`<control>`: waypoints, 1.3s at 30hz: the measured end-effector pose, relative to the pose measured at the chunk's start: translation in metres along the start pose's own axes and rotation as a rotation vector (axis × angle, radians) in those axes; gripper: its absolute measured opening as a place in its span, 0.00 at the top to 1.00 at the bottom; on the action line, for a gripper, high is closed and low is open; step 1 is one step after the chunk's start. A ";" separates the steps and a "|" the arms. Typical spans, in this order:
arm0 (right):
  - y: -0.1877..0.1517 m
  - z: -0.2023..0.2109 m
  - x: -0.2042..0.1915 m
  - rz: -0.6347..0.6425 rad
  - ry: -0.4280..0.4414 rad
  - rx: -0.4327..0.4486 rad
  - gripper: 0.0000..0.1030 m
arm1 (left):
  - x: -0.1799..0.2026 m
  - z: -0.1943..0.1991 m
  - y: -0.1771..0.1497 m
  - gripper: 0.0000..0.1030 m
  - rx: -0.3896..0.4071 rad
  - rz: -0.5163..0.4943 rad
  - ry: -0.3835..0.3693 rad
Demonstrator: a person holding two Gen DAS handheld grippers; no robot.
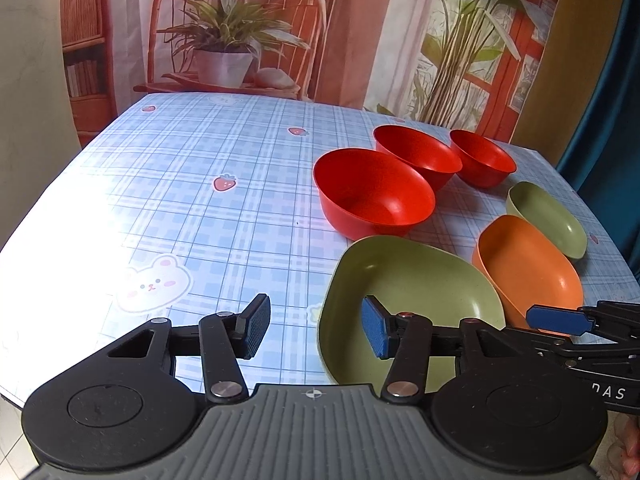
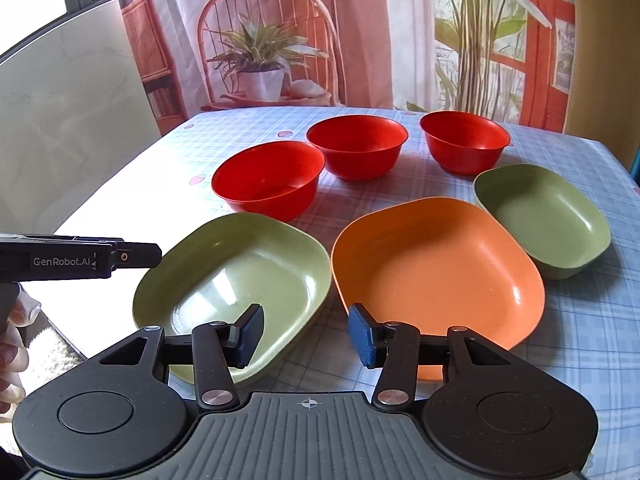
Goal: Organize plates and bowls
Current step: 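Close the left gripper on the large green plate's rim, then lift the green plate with the left gripper and lower it onto the orange plate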
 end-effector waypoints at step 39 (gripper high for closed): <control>0.007 -0.019 -0.013 0.009 0.073 -0.040 0.80 | 0.002 0.008 -0.001 0.65 -0.026 0.028 -0.032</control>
Point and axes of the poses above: each gripper's, at about its wrist camera, not at the fingertips, and z roughly against the way its jaws point, x to its right, y to its top, the point moved 6 cm from there along -z, roughly the way its jaws point, and after that the axes turned 8 degrees about -z, right-handed, at the moved point
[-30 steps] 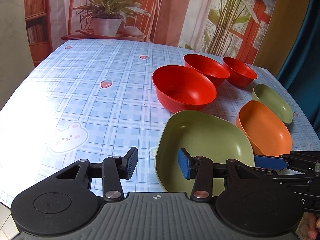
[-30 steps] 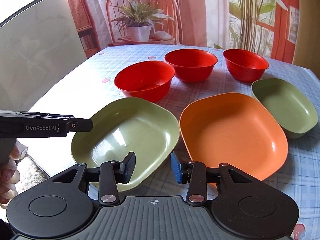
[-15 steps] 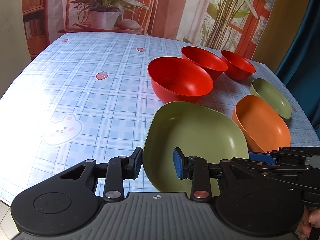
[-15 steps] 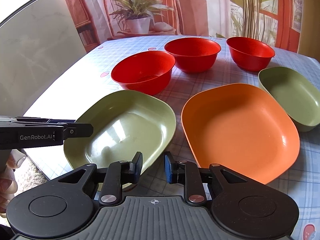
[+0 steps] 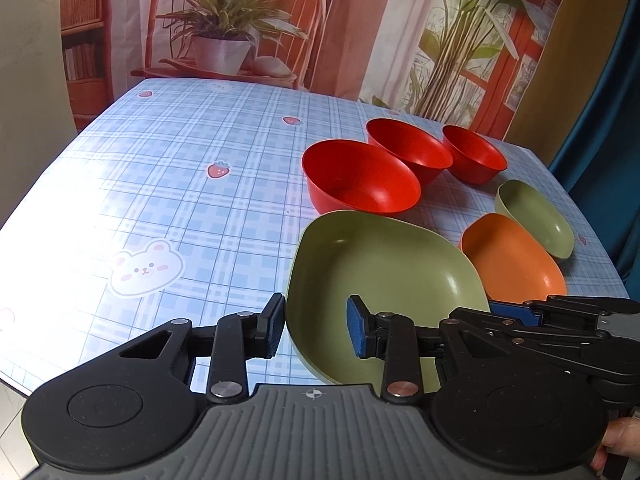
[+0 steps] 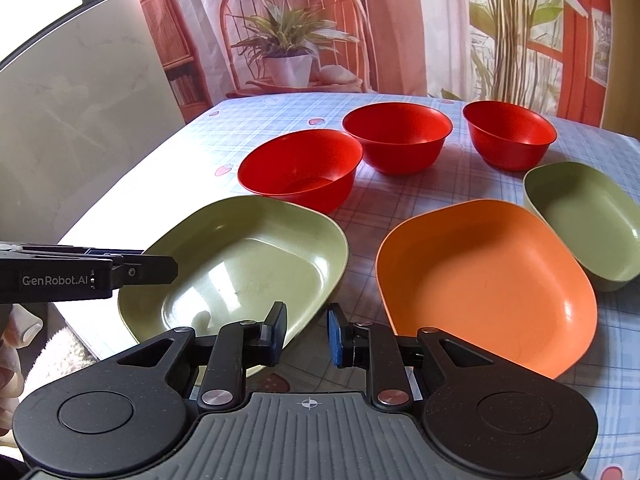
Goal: Organize plates and bowls
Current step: 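Lift the green plate with the left gripper and lower it onto the orange plate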
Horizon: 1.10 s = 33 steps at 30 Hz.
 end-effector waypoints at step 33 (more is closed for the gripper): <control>0.062 0.047 0.037 0.092 -0.037 0.144 0.80 | 0.052 0.020 0.036 0.65 0.078 -0.055 -0.086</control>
Point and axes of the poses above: each gripper's, at about its wrist camera, not at the fingertips, and z roughly against the way its jaws point, x to its right, y to its top, the point moved 6 cm from there along -z, roughly the way its jaws point, and after that the axes turned 8 degrees about -z, right-handed, at the moved point
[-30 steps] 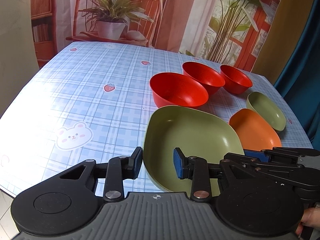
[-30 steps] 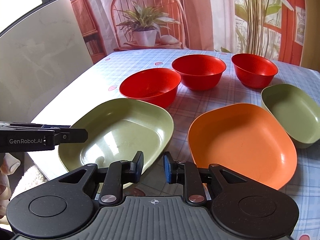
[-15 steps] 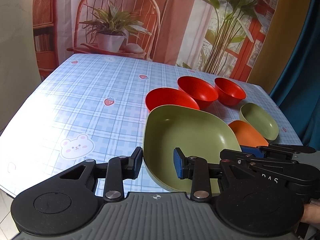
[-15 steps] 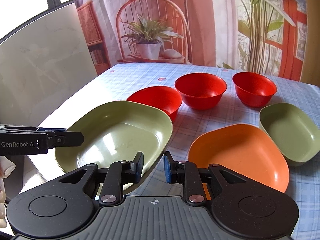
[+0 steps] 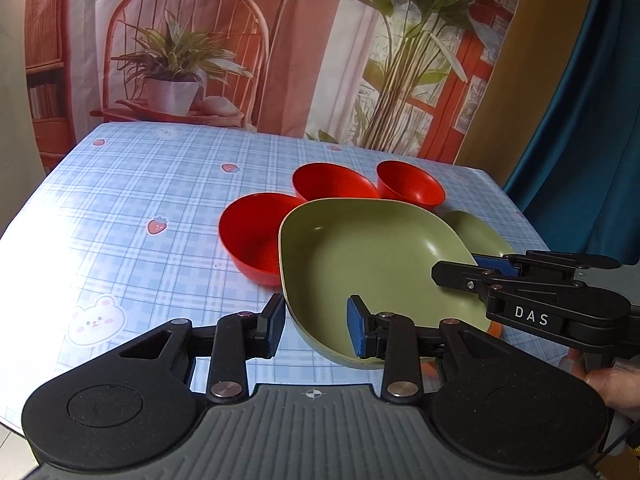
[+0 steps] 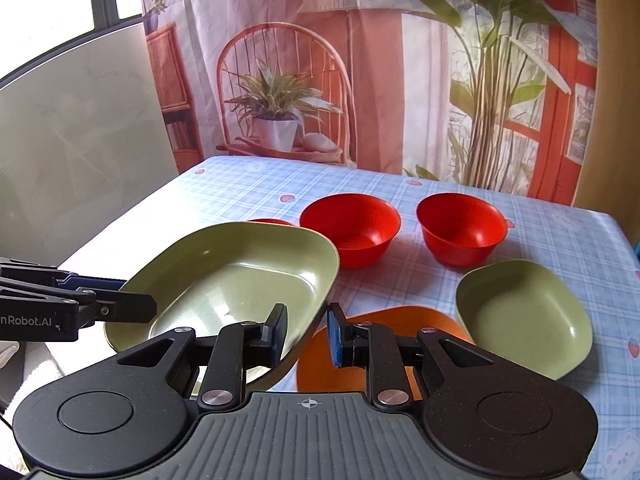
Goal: Organize plates and bowls
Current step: 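Lift the green plate with the left gripper and lower it onto the orange plate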
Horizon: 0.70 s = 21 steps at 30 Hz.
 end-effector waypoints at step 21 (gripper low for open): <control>0.032 0.017 0.098 0.005 -0.077 0.024 0.81 | 0.071 -0.048 0.033 0.65 -0.025 -0.085 -0.145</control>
Point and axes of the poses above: each gripper's, at about its wrist camera, not at the fingertips, and z roughly against the way its jaws point, x to its right, y to its top, the point moved 6 cm from there along -z, roughly the way its jaws point, and after that the axes turned 8 degrees about -z, right-handed, at the moved point
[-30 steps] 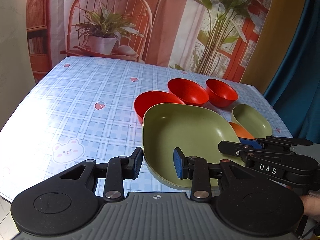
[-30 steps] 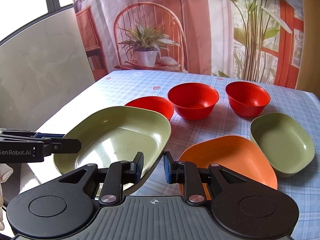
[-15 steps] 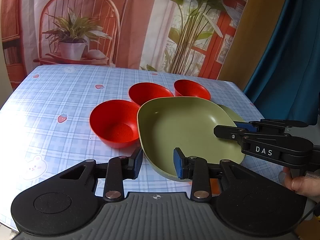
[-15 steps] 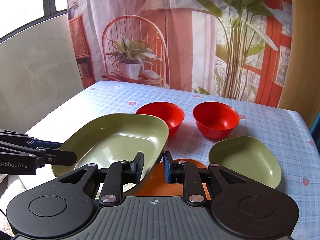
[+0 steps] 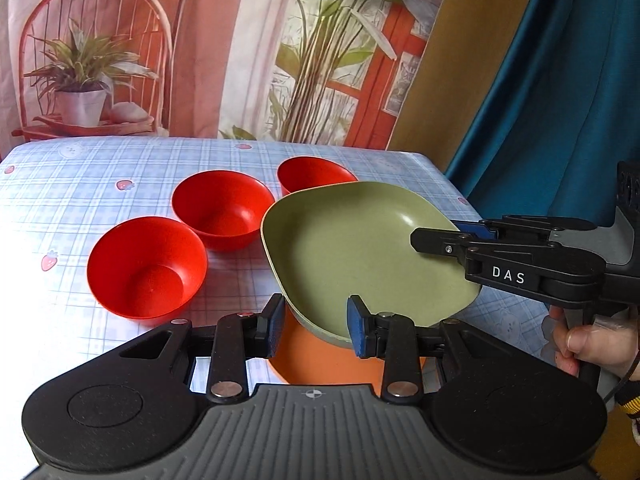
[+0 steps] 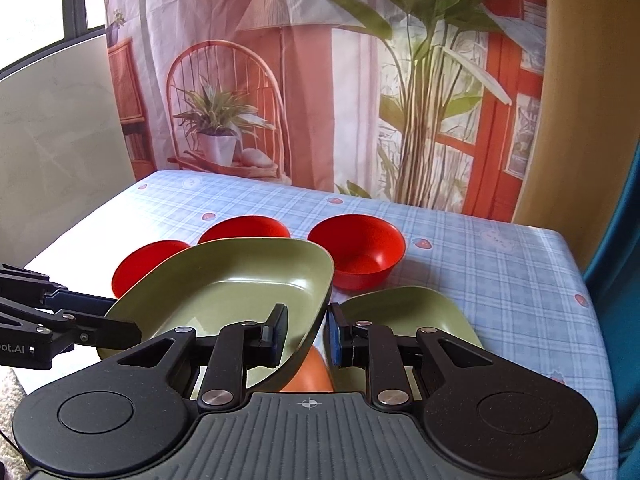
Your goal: Organize plates and bowls
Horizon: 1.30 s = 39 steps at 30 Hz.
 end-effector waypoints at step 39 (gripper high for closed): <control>-0.048 -0.056 0.000 0.175 -0.014 -0.122 0.79 | 0.008 -0.017 -0.042 0.65 -0.133 0.045 -0.012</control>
Point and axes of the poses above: each gripper's, at about its wrist camera, not at the fingertips, and z roughly against the way its jaws point, x to its right, y to its top, the point moved 6 cm from there along -z, roughly the way its jaws point, and after that the axes turned 8 degrees about -z, right-handed, at the moved point
